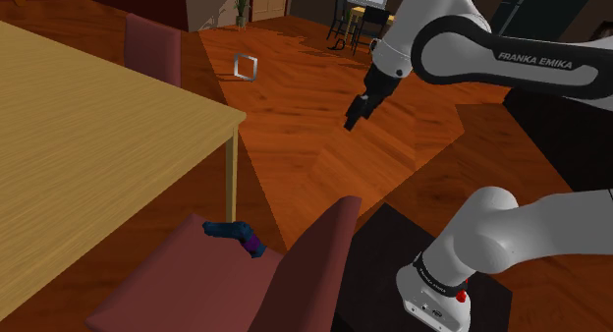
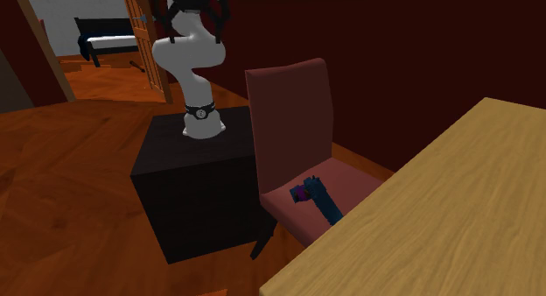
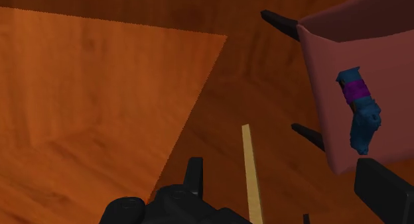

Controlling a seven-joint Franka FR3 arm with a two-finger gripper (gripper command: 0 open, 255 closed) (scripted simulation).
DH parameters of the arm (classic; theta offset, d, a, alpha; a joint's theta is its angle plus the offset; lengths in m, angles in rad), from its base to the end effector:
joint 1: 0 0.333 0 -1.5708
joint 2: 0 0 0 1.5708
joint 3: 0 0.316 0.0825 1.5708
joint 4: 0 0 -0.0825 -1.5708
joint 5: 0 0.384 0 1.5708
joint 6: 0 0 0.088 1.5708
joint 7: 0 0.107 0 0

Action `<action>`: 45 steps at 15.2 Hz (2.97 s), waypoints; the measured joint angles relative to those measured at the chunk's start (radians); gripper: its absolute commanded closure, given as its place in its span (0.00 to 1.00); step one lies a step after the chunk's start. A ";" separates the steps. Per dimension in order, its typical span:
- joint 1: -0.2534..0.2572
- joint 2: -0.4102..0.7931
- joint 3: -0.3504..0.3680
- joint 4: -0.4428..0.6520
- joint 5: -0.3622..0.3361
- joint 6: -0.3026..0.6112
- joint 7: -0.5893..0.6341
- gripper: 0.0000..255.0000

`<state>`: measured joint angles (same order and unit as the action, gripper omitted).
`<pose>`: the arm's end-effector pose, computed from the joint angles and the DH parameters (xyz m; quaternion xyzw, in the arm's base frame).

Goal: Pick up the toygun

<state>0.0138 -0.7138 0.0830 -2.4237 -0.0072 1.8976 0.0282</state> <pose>0.3521 0.0391 0.5647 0.9948 0.0274 0.0943 0.0256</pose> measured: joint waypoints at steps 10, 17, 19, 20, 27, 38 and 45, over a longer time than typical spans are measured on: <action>0.048 0.239 0.088 -0.060 0.075 0.263 0.095 0.00; 0.077 0.469 0.152 -0.051 0.103 0.461 0.162 0.00; 0.082 0.543 0.166 -0.024 0.102 0.504 0.178 0.00; 0.086 0.582 0.175 -0.008 0.099 0.524 0.192 0.00; 0.121 0.840 0.212 0.103 0.063 0.652 0.276 0.00; 0.197 1.143 0.202 0.267 0.001 0.773 0.361 0.00; 0.210 1.199 0.187 0.280 -0.016 0.817 0.369 1.00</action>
<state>0.2242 0.4852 0.2705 -2.1441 -0.0233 2.7146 0.3967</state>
